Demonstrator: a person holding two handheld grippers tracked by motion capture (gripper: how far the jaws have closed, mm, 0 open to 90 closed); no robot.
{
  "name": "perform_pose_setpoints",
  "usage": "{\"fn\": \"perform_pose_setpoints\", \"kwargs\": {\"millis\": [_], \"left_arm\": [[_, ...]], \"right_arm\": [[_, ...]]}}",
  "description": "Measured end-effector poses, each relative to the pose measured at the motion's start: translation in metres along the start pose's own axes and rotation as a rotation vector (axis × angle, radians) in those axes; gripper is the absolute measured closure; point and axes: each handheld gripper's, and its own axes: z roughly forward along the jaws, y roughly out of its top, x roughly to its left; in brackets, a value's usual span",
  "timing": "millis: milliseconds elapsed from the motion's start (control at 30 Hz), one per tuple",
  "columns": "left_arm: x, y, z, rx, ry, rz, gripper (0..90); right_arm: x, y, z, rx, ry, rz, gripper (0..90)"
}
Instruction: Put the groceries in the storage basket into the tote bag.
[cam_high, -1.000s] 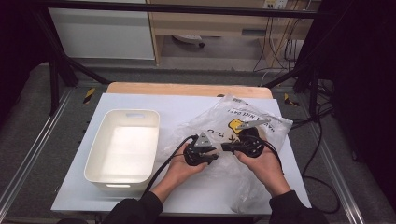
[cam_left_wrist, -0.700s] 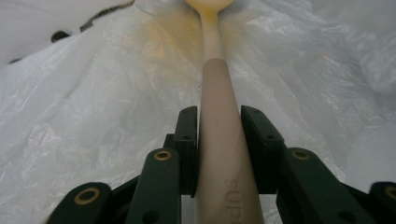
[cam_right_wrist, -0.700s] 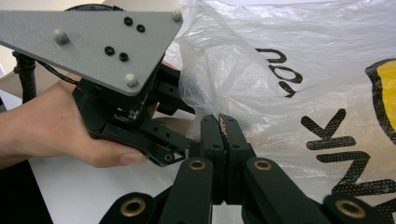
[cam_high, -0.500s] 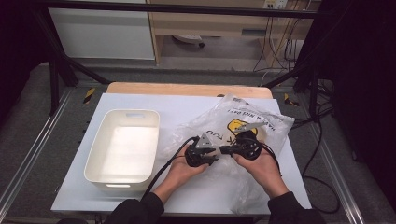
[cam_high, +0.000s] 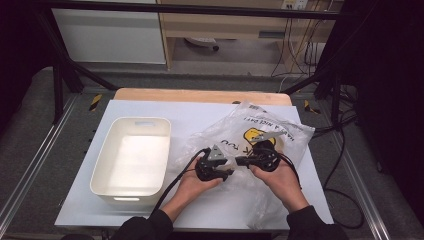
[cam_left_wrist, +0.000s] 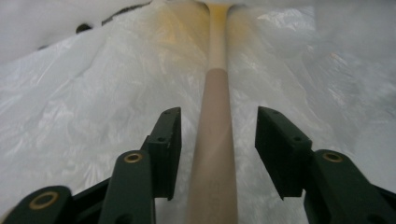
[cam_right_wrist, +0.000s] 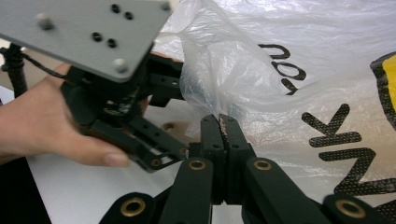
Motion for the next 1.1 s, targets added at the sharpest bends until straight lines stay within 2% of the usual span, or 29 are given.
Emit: {"fn": "perform_pose_setpoints", "kwargs": {"millis": [100, 200, 500, 600, 667, 933, 1100], "left_arm": [[-0.003, -0.002, -0.011, -0.026, 0.007, 0.004, 48.7], [-0.004, -0.002, -0.025, -0.05, 0.003, -0.011, 46.1], [-0.015, -0.008, -0.056, -0.061, 0.011, -0.028, 38.0], [-0.017, -0.006, -0.065, -0.076, -0.004, -0.047, 35.5], [-0.02, -0.005, -0.071, -0.078, -0.013, -0.042, 34.1], [-0.027, 0.002, -0.092, -0.101, 0.028, -0.023, 21.7], [-0.028, 0.006, -0.103, -0.117, 0.028, -0.037, 14.9]], "right_arm": [[-0.001, 0.0, -0.001, -0.003, -0.001, 0.005, 90.0], [-0.002, -0.001, -0.001, -0.006, -0.001, 0.011, 90.0], [-0.004, -0.005, 0.001, -0.008, -0.009, 0.018, 90.0], [-0.004, -0.004, 0.002, -0.009, -0.008, 0.019, 90.0], [-0.004, -0.003, 0.003, -0.013, -0.004, 0.019, 90.0], [-0.003, -0.002, 0.005, -0.01, -0.005, 0.015, 90.0], [-0.004, -0.003, 0.005, -0.009, -0.009, 0.016, 90.0]]}}
